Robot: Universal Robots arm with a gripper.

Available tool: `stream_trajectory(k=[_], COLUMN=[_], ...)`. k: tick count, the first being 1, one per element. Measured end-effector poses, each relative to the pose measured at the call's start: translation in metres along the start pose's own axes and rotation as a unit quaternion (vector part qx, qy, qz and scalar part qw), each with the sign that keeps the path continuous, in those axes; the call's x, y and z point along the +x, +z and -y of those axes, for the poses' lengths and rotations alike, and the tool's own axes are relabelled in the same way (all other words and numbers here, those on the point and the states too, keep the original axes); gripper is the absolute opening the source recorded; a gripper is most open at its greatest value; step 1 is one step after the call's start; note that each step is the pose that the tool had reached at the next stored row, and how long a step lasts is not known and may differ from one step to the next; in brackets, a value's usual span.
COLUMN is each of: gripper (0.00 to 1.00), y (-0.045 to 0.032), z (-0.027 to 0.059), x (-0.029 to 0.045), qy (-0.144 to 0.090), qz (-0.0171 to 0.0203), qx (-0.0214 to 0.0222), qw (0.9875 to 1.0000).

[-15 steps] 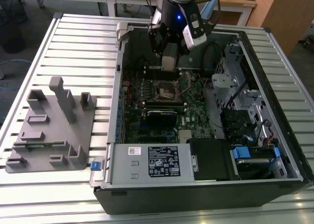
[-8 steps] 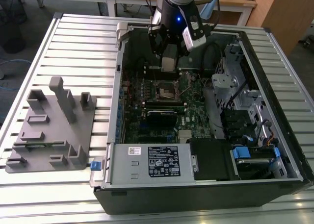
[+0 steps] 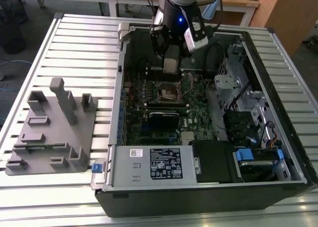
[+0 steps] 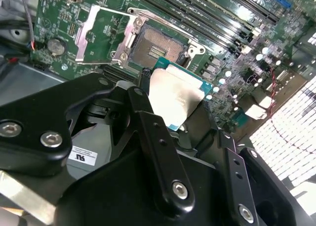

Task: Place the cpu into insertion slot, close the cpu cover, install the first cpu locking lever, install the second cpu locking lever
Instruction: 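Place the cpu into insertion slot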

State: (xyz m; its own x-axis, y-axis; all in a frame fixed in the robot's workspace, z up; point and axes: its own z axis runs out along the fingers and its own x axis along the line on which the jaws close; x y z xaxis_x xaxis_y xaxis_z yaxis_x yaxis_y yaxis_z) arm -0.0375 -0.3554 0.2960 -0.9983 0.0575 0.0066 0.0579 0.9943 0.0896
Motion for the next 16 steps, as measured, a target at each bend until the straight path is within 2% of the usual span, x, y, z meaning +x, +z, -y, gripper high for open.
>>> stream_trajectory(k=[2, 9, 13, 16], gripper=[0.54, 0.54, 0.54, 0.54], y=[0.0004, 0.0006, 0.0008, 0.0009], z=[0.0001, 0.0000, 0.0001, 0.0001], x=[0.0000, 0.0000, 0.0000, 0.0000], qy=[0.013, 0.017, 0.037, 0.040], qz=[0.0011, 0.0016, 0.0033, 0.0036], qx=[0.0000, 0.0000, 0.0003, 0.0004], qw=[0.9999, 0.9999, 0.9993, 0.9992])
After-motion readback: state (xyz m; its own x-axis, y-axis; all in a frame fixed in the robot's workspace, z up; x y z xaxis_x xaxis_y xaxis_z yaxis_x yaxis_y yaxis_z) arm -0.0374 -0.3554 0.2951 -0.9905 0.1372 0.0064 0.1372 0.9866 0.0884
